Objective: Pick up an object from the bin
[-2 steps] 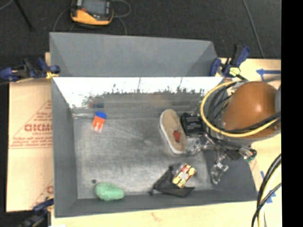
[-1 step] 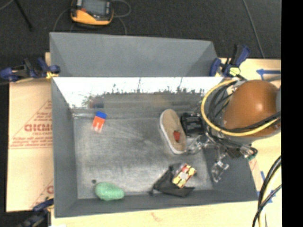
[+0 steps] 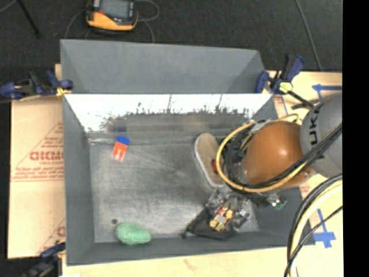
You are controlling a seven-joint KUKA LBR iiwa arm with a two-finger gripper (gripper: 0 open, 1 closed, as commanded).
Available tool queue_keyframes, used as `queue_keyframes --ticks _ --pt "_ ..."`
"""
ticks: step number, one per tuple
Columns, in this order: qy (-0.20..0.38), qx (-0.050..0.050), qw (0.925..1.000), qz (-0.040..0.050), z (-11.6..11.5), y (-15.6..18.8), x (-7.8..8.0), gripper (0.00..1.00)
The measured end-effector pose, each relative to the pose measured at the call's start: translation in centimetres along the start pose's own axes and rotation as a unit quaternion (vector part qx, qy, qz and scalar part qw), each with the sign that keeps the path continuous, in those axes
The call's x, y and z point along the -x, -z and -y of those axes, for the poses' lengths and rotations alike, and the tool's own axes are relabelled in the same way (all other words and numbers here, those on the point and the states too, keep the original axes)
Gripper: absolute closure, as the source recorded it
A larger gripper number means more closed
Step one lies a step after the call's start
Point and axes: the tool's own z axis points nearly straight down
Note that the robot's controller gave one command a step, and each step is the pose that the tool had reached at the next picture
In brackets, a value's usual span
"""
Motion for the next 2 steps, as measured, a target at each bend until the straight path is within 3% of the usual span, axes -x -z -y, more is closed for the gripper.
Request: queue_keyframes --ticks 1,2 --pt "0.0 0.0 1.0 0.0 0.0 0.0 0.0 1.0" --pt "-0.005 0.007 1.0 -0.0039 -0.2 2.6 -0.7 1.0"
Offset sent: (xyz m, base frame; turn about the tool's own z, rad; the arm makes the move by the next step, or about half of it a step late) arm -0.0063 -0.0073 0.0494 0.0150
